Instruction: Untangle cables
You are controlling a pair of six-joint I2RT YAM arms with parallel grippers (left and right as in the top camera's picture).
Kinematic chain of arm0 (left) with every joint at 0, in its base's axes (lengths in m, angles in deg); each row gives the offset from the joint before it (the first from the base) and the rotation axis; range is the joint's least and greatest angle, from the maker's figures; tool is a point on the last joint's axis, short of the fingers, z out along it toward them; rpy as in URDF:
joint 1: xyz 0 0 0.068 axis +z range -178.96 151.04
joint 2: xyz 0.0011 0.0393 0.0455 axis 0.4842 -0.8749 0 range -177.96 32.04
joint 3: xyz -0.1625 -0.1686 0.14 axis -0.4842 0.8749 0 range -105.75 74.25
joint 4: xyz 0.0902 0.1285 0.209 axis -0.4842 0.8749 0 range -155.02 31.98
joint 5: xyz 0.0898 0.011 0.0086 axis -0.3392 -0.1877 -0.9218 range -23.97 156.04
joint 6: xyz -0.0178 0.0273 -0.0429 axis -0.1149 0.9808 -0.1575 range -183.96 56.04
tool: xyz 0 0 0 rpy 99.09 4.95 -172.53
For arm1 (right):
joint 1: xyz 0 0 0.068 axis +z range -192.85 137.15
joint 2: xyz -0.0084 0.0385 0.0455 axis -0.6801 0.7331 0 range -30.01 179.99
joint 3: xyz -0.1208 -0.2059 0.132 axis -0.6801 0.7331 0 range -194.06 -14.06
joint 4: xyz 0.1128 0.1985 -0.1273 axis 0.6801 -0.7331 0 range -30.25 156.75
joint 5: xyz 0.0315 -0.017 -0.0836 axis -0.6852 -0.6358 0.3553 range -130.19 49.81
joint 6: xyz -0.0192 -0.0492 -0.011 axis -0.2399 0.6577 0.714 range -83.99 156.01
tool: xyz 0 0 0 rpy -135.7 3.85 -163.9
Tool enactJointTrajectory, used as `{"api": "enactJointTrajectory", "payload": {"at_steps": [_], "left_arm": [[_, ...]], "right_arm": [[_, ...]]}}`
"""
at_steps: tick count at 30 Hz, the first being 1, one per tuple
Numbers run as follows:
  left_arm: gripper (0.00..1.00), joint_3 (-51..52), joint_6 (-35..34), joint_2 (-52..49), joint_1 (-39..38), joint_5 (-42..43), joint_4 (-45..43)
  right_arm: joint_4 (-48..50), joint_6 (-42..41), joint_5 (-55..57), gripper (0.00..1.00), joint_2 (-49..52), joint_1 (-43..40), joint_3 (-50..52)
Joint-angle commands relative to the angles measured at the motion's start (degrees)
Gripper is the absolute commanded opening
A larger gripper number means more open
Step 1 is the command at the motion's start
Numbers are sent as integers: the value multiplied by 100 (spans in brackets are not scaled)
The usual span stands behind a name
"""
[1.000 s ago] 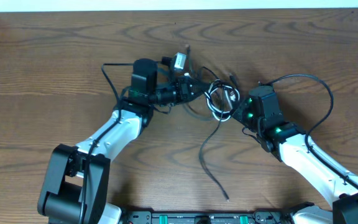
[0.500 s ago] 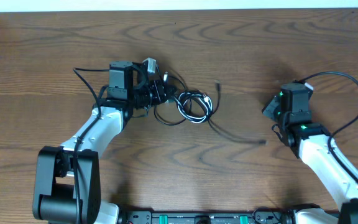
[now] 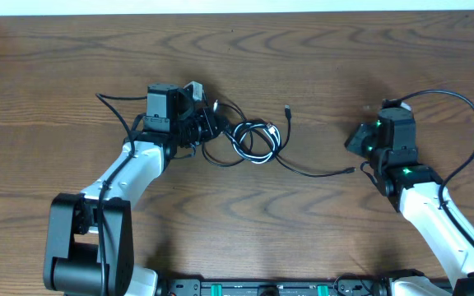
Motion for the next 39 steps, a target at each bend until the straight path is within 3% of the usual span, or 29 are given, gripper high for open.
{"api": "enactJointTrajectory", "payload": {"at_steps": [1,7,12,15,16,18,23,32,35,39], "left_arm": [[8,-68,-455,90,-17,-44,83],[7,-68,-988,90,-293,-7,13],[8,-68,-1051,90,-634,-452,92],[30,-68,-863,90,-852,-1150,343],[48,-68,-527,90,-970,-1644,551],[57,-68,-59,90,-1062,-2184,837],[58,-68,671,90,-1102,-2955,1403],[57,-68,798,90,-1102,-2400,1408],[42,-68,796,90,-1102,-2398,1408],[33,-68,798,90,-1113,-2371,1405]], "right_arm": [[-2,-192,-1438,4,-70,-24,20],[-4,-839,-2769,20,-68,164,22],[85,-839,-2135,32,17,713,22],[299,-839,-1888,36,192,1058,22],[378,-857,-1884,40,299,1202,22],[330,-1043,-1862,41,396,1307,22],[13,-1884,-1823,51,684,1394,22],[1189,-2229,-1753,66,1991,1593,22],[1368,-2496,-1755,67,2240,1593,20],[1473,-2553,-1661,65,2247,1589,15]]}}
